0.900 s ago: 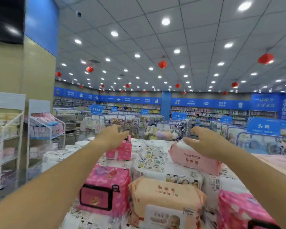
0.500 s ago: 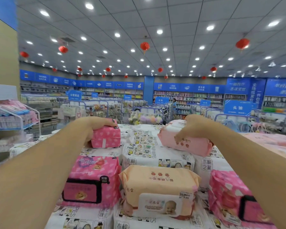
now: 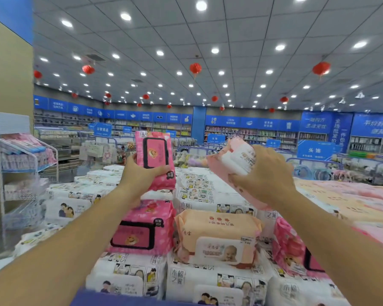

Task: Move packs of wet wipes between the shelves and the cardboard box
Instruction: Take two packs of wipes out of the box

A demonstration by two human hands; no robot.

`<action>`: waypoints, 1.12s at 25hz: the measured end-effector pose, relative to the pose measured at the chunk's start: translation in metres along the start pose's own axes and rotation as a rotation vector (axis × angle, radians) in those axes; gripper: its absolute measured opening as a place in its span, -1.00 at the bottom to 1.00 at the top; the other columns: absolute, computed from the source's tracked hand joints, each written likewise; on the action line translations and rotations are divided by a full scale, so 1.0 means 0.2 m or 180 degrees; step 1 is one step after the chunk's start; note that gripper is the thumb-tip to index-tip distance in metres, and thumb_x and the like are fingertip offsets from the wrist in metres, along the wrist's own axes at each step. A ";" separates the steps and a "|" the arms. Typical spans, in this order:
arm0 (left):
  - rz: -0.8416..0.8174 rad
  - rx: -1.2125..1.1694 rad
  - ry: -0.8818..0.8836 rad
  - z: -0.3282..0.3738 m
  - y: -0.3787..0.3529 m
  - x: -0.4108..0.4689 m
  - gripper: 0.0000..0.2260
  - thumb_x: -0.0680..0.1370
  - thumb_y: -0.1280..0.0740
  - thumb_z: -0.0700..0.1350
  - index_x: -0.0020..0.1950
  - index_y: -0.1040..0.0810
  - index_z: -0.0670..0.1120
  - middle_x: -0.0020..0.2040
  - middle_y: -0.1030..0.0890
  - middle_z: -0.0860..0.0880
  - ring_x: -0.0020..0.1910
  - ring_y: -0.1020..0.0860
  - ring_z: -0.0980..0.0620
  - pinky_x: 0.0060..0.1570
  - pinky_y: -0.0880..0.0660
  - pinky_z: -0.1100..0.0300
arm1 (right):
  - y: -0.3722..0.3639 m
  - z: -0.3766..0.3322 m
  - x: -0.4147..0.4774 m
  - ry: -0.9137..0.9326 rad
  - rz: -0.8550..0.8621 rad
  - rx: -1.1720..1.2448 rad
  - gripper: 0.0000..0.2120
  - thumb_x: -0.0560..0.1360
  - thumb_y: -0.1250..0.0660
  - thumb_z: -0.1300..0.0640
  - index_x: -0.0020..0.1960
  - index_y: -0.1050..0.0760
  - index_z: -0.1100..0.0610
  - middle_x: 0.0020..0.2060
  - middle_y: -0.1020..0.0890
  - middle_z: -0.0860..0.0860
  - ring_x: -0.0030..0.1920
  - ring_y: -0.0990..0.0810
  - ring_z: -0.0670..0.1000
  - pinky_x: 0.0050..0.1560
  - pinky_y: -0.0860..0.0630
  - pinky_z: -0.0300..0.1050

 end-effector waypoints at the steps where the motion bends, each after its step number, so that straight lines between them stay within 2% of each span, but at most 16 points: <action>1: 0.0027 -0.0170 -0.0073 0.06 0.02 -0.11 -0.27 0.24 -0.70 -0.10 0.33 -0.45 -0.03 0.10 -0.71 -0.07 -0.05 -0.74 -0.07 -0.01 -0.67 -0.06 | 0.05 -0.05 -0.04 0.0076 0.0059 0.0128 -0.27 0.23 -0.35 -0.40 0.23 -0.39 0.03 -0.05 -0.46 -0.02 -0.01 -0.44 0.07 0.08 -0.48 0.09; 4: -0.0021 -0.0320 -0.0348 0.23 0.13 -0.54 -0.37 0.25 -0.66 -0.09 0.26 -0.52 -0.01 0.08 -0.74 -0.07 -0.03 -0.73 -0.14 -0.02 -0.66 -0.06 | 0.22 -0.22 -0.23 0.0327 0.0252 0.0746 -0.26 0.22 -0.38 -0.36 0.23 -0.40 0.06 -0.07 -0.45 0.00 -0.02 -0.45 0.10 0.05 -0.48 0.11; 7: 0.0225 -0.0396 -0.0347 0.27 0.39 -1.05 -0.46 0.30 -0.58 -0.07 0.25 -0.56 -0.04 0.02 -0.75 -0.10 -0.19 -0.74 -0.12 -0.33 -0.64 0.13 | 0.28 -0.45 -0.51 0.0571 0.0153 0.1767 -0.29 0.15 -0.42 -0.35 0.17 -0.45 0.03 -0.06 -0.50 0.02 -0.03 -0.48 0.14 -0.03 -0.53 0.15; 9: 0.0604 -0.0292 -0.0090 0.19 0.65 -1.38 -0.48 0.32 -0.55 -0.02 0.26 -0.58 -0.06 0.00 -0.75 -0.10 -0.22 -0.73 -0.10 -0.34 -0.66 0.10 | 0.23 -0.63 -0.77 0.0677 -0.0138 0.2310 -0.32 0.15 -0.47 -0.33 0.14 -0.46 0.01 -0.05 -0.53 0.03 -0.04 -0.51 0.13 -0.07 -0.55 0.16; 13: 0.1244 -0.0106 0.0607 -0.11 1.19 -2.07 -0.55 0.40 -0.48 0.11 0.25 -0.59 0.00 0.04 -0.75 -0.10 -0.18 -0.74 -0.10 -0.34 -0.64 0.10 | 0.05 -0.89 -1.40 0.0584 -0.0754 0.2765 -0.33 0.16 -0.52 -0.32 0.12 -0.46 0.01 -0.05 -0.53 0.02 -0.05 -0.52 0.12 -0.10 -0.54 0.19; 18: 0.1661 0.0172 0.1551 -0.63 1.84 -2.79 -0.54 0.45 -0.44 0.17 0.28 -0.58 -0.01 0.11 -0.73 -0.12 -0.02 -0.73 -0.19 -0.07 -0.67 -0.11 | -0.32 -1.21 -2.30 0.0443 -0.1662 0.2573 -0.32 0.19 -0.50 -0.32 0.20 -0.45 -0.03 0.00 -0.54 0.03 0.02 -0.52 0.15 -0.04 -0.53 0.17; 23: 0.1701 0.0193 0.2421 -1.13 2.45 -3.28 -0.57 0.47 -0.47 0.16 0.27 -0.58 0.01 0.10 -0.74 -0.09 0.02 -0.73 -0.16 0.10 -0.63 -0.16 | -0.60 -1.55 -3.22 0.0042 -0.2492 0.2144 -0.41 0.24 -0.48 -0.38 0.12 -0.45 -0.09 -0.06 -0.57 -0.07 -0.04 -0.55 0.07 -0.11 -0.54 0.12; 25: 0.1492 0.0337 0.2746 -1.32 2.67 -3.39 -0.57 0.47 -0.45 0.20 0.26 -0.59 0.04 0.08 -0.74 -0.07 0.00 -0.73 -0.14 0.10 -0.63 -0.18 | -0.69 -1.67 -3.57 -0.0229 -0.2755 0.1975 -0.43 0.25 -0.45 -0.43 0.10 -0.46 -0.12 -0.08 -0.58 -0.11 -0.06 -0.56 0.04 -0.10 -0.54 0.08; 28: 0.1211 0.0549 0.3162 -1.58 2.90 -3.50 -0.59 0.47 -0.43 0.22 0.23 -0.60 0.04 0.02 -0.76 -0.05 -0.06 -0.74 -0.12 -0.06 -0.68 -0.10 | -0.85 -1.80 -3.97 -0.0352 -0.3203 0.1579 -0.39 0.27 -0.31 -0.57 0.04 -0.40 -0.12 -0.19 -0.49 -0.16 -0.15 -0.48 -0.01 -0.17 -0.42 -0.04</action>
Point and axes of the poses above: each hand's wrist, its own x-axis towards the middle knuckle, its own y-axis out of the back of the hand, z = x × y, the point moved 6 cm from there along x, towards the middle knuckle
